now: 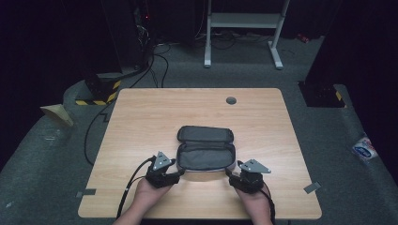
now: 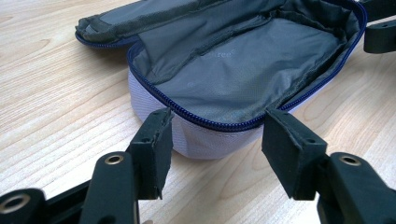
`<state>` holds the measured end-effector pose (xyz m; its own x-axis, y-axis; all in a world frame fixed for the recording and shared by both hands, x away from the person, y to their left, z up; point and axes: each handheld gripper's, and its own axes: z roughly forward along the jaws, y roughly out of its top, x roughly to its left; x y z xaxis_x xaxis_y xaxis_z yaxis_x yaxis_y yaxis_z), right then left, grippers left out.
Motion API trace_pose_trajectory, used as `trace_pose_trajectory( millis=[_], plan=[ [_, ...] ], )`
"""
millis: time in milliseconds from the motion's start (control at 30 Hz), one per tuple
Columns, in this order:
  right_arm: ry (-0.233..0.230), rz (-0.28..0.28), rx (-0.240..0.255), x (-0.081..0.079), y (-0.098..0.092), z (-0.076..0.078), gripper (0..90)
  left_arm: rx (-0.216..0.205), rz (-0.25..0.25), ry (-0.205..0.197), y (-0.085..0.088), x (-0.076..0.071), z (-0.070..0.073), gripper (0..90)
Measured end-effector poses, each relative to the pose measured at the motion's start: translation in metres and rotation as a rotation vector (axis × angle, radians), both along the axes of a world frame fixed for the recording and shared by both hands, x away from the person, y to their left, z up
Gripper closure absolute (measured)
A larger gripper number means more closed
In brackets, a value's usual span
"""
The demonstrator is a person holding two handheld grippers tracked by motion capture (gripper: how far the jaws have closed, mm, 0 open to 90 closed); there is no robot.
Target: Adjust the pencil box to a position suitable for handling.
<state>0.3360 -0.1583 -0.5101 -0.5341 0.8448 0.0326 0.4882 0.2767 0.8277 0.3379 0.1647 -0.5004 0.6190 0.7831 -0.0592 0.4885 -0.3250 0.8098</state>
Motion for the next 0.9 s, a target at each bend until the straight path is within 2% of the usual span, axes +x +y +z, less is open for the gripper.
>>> trace_pose_trajectory(
  millis=[733, 900],
  plan=[
    [-0.008, -0.008, 0.009, 0.0036, 0.0032, 0.0001, 39.9, 0.007, 0.009, -0.015, 0.0025, 0.0030, 0.0002, 42.6],
    [-0.012, -0.004, 0.010, 0.0011, 0.0018, 0.0014, 39.9, -0.010, 0.006, -0.019, 0.0061, -0.0001, 0.0035, 42.6]
  ],
)
